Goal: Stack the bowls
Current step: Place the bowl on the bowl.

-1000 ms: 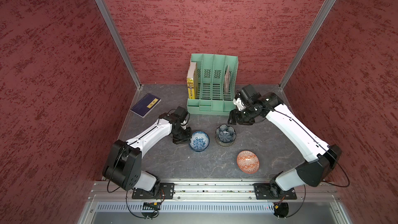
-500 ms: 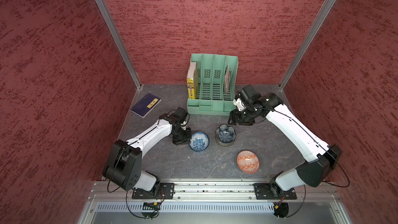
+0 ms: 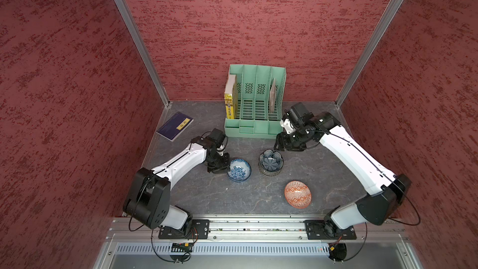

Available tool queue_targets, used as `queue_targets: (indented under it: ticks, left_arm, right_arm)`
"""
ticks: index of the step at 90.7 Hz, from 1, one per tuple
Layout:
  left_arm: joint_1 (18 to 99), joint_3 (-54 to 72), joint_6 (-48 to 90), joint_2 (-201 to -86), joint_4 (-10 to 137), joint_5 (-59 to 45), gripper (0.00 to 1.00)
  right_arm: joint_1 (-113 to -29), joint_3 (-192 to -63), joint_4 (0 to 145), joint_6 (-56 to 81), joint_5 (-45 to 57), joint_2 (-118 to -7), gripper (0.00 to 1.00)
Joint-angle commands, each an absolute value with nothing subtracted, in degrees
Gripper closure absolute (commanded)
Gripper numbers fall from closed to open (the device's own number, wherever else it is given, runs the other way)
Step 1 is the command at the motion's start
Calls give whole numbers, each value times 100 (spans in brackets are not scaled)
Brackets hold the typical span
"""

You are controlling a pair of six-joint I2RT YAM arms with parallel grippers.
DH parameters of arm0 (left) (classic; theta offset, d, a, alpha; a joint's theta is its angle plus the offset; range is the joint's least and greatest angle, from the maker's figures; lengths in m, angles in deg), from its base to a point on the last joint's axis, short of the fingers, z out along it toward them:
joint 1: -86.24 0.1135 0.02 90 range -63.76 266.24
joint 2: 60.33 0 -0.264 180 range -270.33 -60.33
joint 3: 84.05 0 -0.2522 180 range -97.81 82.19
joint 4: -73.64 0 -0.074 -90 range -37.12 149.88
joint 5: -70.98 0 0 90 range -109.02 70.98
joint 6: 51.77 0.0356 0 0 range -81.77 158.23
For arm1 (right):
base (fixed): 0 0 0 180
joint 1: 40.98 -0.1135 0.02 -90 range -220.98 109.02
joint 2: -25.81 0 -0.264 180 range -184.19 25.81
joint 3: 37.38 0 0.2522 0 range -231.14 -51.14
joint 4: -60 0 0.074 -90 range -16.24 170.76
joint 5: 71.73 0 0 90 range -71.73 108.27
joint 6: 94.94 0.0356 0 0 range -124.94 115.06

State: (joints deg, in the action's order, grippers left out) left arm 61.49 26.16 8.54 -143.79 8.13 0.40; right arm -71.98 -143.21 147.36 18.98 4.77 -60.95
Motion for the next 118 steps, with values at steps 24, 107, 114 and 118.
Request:
queue_targets:
  ticks: [24,107,114,118]
  left_arm:
    - [6067,2627,856,-13985,644,194,75]
    - [5733,2895,574,-13881,701,155,96]
    - [5733,2900,577,-13897,721,150,98]
    - [5733,2913,578,-13914,741,151,98]
  right_arm:
    - [-7131,-14220,14653,1832,431,-5958,38]
    - [-7133,-14132,14626,1849,357,-5935,39]
    - [-7135,-14139,14626,1840,356,-5935,39]
    - [-7133,-14139,14626,1840,359,-5940,40]
